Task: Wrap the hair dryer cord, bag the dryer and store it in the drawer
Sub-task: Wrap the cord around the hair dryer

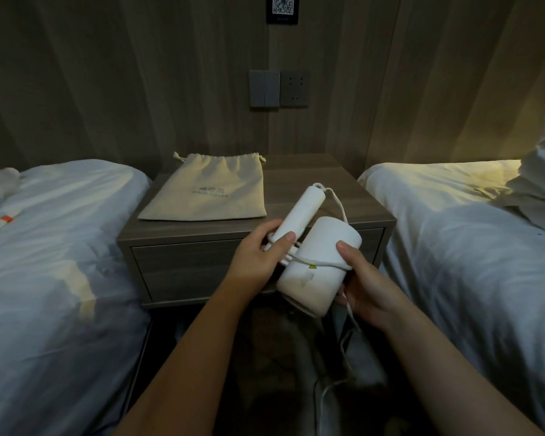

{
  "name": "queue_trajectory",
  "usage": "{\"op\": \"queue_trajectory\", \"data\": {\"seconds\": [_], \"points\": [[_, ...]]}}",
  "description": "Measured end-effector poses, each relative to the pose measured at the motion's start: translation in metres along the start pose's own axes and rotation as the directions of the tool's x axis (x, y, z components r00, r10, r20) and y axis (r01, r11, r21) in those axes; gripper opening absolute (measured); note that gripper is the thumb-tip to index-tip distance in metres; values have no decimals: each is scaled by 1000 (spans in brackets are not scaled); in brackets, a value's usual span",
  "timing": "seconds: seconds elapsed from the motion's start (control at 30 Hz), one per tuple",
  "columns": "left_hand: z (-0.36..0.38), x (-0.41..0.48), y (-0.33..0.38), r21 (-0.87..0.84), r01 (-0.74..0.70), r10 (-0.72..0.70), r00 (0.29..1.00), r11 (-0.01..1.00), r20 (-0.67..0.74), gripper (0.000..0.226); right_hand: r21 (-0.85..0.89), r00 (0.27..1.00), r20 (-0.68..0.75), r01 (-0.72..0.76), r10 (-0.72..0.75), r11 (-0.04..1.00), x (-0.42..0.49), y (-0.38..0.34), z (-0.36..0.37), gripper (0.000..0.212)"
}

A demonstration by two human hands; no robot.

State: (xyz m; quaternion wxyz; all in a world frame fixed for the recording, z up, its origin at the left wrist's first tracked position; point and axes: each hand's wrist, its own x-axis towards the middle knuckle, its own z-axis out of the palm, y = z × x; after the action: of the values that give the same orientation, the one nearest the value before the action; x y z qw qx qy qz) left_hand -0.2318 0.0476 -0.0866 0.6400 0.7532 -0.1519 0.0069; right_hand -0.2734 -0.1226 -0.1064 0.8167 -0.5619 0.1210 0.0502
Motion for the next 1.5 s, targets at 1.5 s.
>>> {"op": "queue_trajectory", "data": {"seconds": [1.5], "points": [[26, -3, 3, -381, 281, -299, 954, 881, 13, 67, -6, 984, 97, 148, -147, 989, -8, -13, 4, 35]]}}
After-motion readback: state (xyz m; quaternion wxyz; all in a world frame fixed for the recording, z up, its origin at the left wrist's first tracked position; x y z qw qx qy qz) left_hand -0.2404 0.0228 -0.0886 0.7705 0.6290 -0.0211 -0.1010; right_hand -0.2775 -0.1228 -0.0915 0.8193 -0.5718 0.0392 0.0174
